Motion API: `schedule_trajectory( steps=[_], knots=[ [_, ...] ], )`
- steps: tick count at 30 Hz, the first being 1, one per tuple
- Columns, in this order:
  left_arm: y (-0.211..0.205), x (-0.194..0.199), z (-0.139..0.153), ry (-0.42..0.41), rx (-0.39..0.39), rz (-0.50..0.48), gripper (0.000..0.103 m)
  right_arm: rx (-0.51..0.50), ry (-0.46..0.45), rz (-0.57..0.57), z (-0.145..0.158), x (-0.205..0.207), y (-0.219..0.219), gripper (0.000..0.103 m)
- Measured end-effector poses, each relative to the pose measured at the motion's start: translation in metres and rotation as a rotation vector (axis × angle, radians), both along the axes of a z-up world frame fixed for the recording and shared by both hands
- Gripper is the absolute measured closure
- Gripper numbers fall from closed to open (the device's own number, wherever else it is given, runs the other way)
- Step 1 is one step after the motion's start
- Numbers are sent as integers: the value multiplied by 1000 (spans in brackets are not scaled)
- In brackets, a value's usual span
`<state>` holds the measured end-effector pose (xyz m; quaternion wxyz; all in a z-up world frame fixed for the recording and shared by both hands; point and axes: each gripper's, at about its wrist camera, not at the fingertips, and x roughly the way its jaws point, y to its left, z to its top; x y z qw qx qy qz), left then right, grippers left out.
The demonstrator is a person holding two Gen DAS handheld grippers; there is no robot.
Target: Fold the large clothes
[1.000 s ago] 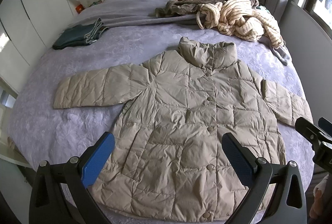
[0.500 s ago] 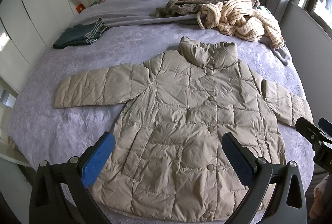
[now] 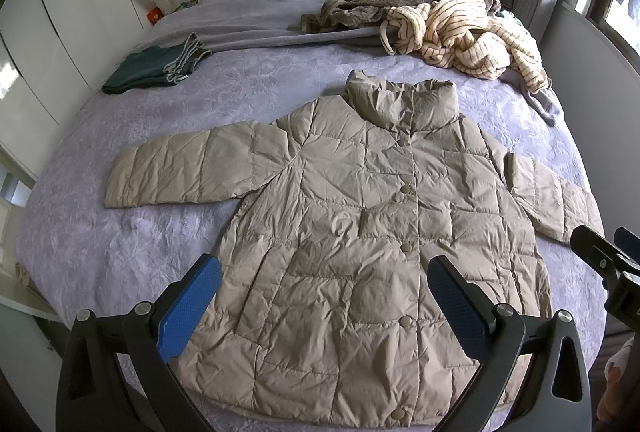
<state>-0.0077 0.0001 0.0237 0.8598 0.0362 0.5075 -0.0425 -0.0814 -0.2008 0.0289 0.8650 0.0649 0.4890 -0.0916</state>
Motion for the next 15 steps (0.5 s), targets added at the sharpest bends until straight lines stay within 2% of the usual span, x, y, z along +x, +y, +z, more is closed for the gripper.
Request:
schedule_trajectory(
  steps=[15],
  knots=[
    [6,1,-2,6,1,3,0,2,-1,1,0,0,0,0]
  ],
)
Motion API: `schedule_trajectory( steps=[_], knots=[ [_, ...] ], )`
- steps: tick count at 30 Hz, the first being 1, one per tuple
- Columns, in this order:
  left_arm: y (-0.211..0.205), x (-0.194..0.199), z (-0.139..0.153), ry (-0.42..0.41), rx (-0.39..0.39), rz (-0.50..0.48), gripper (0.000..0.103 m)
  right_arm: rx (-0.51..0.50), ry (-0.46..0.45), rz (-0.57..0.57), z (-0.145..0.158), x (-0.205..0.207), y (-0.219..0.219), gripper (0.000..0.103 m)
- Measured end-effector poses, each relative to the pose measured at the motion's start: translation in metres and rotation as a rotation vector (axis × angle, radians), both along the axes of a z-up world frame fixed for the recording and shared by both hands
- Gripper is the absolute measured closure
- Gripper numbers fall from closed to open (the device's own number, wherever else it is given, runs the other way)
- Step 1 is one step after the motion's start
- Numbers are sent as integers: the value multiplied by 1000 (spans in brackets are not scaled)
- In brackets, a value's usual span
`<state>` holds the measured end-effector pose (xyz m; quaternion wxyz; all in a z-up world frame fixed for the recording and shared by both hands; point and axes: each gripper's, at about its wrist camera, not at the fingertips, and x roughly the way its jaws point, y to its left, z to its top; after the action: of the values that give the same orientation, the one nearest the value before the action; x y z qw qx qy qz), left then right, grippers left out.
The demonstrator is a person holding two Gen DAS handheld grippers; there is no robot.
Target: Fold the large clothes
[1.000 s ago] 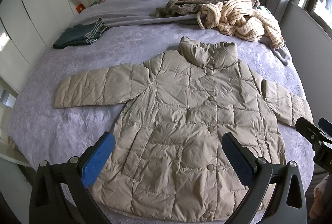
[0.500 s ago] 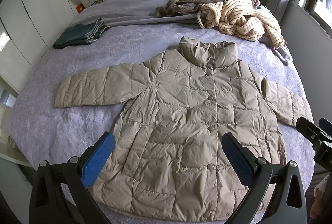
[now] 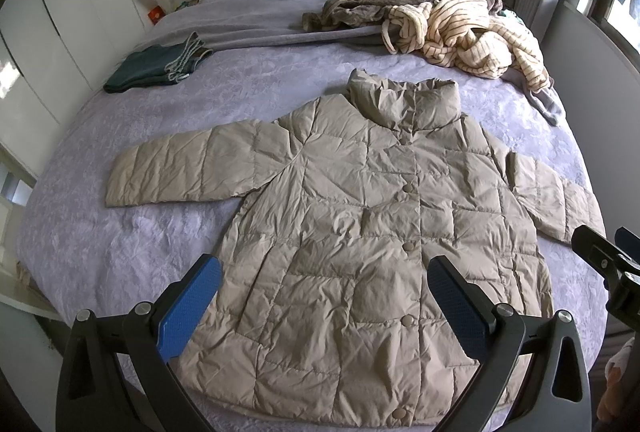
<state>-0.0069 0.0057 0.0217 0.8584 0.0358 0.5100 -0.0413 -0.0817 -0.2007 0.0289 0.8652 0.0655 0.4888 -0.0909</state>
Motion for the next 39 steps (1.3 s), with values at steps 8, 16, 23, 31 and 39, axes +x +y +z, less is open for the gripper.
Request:
schedule_trajectory(
  steps=[8,16,23,31,39],
  knots=[
    [9,-2,-4,11,-4,9,0,0,0,-1,-1,0,0,0],
    [10,-2,-4,13,-6,9,0,0,0,-2,-1,1,0,0],
    [23,7,-19,60,-97,10,0,55,21,-20,-2,5,7,0],
    [74,38,-68,230,-179,45,0,101,89,-28,-33,23,42,0],
    [168,94,-123,252,-177,121,0,206,137,-11,-84,58,100,0]
  ],
)
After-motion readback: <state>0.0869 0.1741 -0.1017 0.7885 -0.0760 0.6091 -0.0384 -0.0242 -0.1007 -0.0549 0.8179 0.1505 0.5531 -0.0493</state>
